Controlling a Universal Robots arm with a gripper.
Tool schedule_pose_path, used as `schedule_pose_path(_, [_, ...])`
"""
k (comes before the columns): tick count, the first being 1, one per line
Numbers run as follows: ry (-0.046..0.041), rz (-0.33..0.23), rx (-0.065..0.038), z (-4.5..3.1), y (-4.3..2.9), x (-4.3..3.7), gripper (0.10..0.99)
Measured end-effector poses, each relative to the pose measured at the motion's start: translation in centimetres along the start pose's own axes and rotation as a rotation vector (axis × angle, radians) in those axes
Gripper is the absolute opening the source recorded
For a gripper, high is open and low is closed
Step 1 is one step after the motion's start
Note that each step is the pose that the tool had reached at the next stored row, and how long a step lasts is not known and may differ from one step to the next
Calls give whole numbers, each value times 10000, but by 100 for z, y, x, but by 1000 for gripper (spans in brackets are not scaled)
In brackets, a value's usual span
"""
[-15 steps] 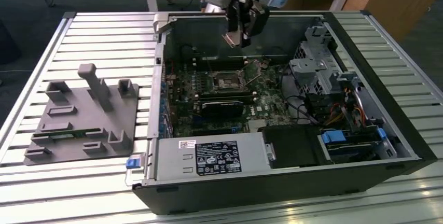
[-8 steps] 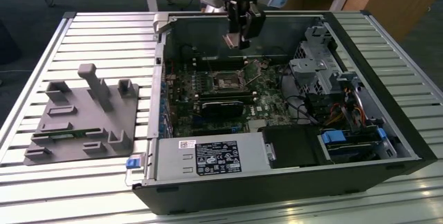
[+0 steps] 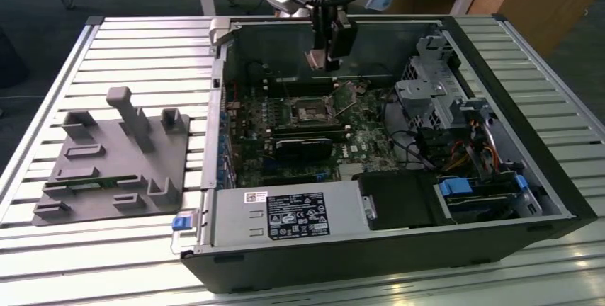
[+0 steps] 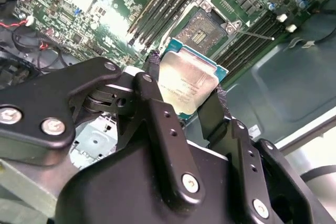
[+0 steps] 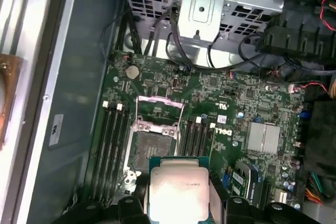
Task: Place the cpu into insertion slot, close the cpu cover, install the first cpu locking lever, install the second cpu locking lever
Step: 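Place the cpu into insertion slot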
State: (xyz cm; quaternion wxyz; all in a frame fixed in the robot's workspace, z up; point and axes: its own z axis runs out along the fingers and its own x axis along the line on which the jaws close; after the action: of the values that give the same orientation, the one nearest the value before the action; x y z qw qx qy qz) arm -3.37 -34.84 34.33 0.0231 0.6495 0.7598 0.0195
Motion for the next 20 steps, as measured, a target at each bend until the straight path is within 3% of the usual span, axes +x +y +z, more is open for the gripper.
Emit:
schedule_pose_path(4, [-99,60,15,69,-2,25,541])
schedule_pose_path(7, [-131,569,23,114,-4,27,541])
schedule_pose_path(20, [-167,881,24,336,-11,114,541])
